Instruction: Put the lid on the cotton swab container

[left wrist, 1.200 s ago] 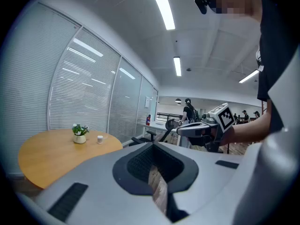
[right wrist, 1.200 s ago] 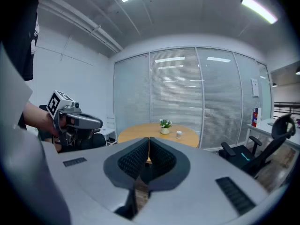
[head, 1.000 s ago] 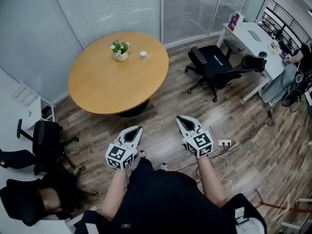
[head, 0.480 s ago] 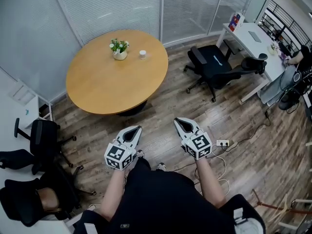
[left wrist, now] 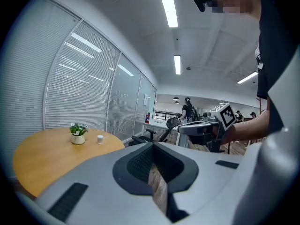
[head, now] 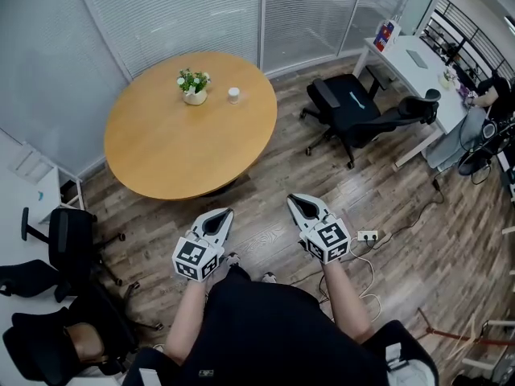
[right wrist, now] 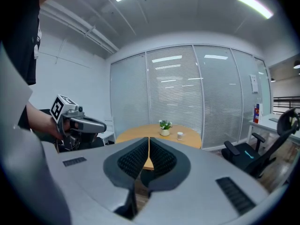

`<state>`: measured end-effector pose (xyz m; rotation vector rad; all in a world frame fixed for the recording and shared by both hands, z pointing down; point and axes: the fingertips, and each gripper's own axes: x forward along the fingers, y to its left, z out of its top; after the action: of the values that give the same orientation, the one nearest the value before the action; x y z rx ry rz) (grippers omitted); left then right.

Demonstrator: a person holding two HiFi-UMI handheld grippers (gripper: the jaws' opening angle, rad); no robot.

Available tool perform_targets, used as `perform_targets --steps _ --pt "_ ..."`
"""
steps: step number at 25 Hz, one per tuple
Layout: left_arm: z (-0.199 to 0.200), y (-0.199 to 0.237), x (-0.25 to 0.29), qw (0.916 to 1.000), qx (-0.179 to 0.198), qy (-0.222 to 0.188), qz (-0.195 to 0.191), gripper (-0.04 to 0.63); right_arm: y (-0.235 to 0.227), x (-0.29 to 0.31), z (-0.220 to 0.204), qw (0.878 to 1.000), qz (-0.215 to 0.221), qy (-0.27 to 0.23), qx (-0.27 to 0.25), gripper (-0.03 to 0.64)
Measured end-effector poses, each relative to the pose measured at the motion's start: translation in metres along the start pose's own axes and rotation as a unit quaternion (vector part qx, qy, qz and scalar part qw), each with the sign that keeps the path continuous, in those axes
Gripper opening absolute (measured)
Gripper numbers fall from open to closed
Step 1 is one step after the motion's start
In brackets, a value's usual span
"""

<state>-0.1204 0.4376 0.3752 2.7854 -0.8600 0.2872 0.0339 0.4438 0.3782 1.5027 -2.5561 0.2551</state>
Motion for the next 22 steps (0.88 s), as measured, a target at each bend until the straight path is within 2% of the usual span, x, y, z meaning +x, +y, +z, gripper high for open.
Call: perform_targets --steps 9,22 --pt "0.006 0.048 0.01 0.9997 -0.005 0.004 -0.024 0.006 -0.001 0.044 0.0 1.0 -0.013 0.013 0.018 0.008" --pt "0.005 0.115 0.015 0.9975 0.0 0.023 -0.067 0.006 -0.002 0.092 -0.005 0.997 -0.07 0.03 0.033 0.008"
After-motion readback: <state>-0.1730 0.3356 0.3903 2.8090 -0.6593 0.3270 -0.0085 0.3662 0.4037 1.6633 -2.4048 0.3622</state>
